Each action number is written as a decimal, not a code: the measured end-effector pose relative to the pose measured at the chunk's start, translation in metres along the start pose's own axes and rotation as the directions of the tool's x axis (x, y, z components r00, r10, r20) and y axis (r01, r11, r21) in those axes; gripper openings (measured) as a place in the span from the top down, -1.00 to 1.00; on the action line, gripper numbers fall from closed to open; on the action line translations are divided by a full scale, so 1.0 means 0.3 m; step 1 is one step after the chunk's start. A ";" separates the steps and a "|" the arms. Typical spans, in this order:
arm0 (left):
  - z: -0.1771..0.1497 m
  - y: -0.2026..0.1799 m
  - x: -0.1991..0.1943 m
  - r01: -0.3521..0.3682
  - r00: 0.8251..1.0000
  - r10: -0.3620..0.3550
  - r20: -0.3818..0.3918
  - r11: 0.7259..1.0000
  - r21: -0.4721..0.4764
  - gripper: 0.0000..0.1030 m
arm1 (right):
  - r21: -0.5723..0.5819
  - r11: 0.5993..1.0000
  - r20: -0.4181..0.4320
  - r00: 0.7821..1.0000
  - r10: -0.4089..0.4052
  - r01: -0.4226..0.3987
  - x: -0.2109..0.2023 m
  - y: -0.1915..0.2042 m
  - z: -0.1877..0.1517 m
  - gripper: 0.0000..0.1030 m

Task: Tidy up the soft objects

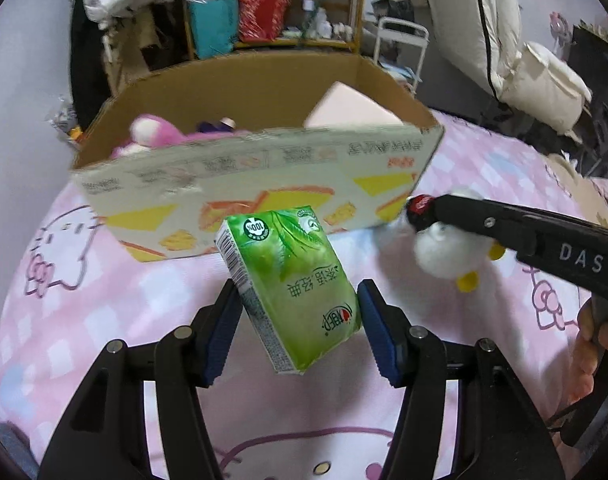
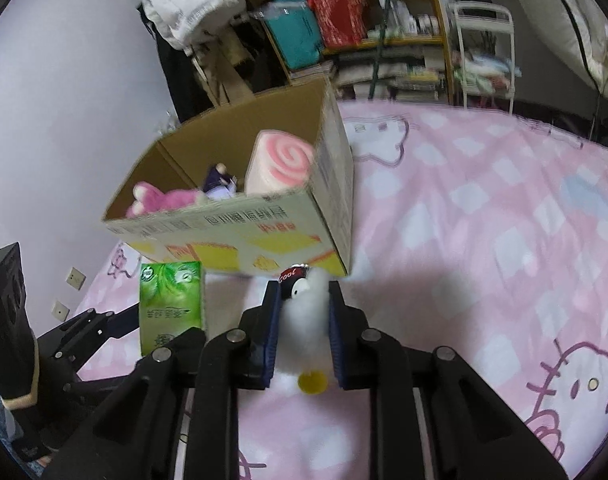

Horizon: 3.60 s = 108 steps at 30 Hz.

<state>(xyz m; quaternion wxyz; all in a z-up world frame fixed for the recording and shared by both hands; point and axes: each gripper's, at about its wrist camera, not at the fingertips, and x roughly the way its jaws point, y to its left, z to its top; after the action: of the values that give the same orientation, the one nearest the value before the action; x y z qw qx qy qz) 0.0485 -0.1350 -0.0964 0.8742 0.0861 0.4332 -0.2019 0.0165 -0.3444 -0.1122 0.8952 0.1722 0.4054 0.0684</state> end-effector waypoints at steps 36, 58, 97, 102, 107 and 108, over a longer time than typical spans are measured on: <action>0.295 0.178 -0.339 -0.172 0.858 0.163 0.486 0.985 -0.028 -0.14 | -0.295 0.949 0.455 0.890 0.040 0.109 -0.187 0.275 0.315 0.57; 0.285 0.256 -0.078 -0.135 0.921 0.137 0.363 0.990 -0.032 -0.14 | -0.294 0.956 0.314 0.946 0.083 0.014 0.066 0.217 0.268 0.55; 0.009 0.198 -0.609 -0.192 0.818 0.254 0.517 0.966 -0.171 -0.97 | -0.251 0.952 0.498 0.867 -0.027 0.174 -0.374 0.283 0.152 -1.00; -0.019 0.161 -0.669 -0.207 0.796 0.259 0.547 0.966 -0.155 -0.97 | -0.251 0.950 0.523 0.852 -0.029 0.187 -0.441 0.293 0.128 -1.00; -0.061 0.145 -0.695 -0.209 0.796 0.269 0.542 0.963 -0.171 -0.97 | -0.215 0.961 0.536 0.844 -0.032 0.173 -0.479 0.271 0.091 -1.00; -0.066 0.140 -0.698 -0.217 0.794 0.275 0.543 0.961 -0.170 -0.97 | -0.211 0.961 0.536 0.844 -0.038 0.177 -0.484 0.265 0.083 -1.00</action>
<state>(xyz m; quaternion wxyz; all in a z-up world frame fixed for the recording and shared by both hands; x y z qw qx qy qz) -0.0616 -0.0322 0.0562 0.9845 0.0351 0.1517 -0.0812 -0.0596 -0.3146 0.0341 0.9887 0.0458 0.1416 0.0190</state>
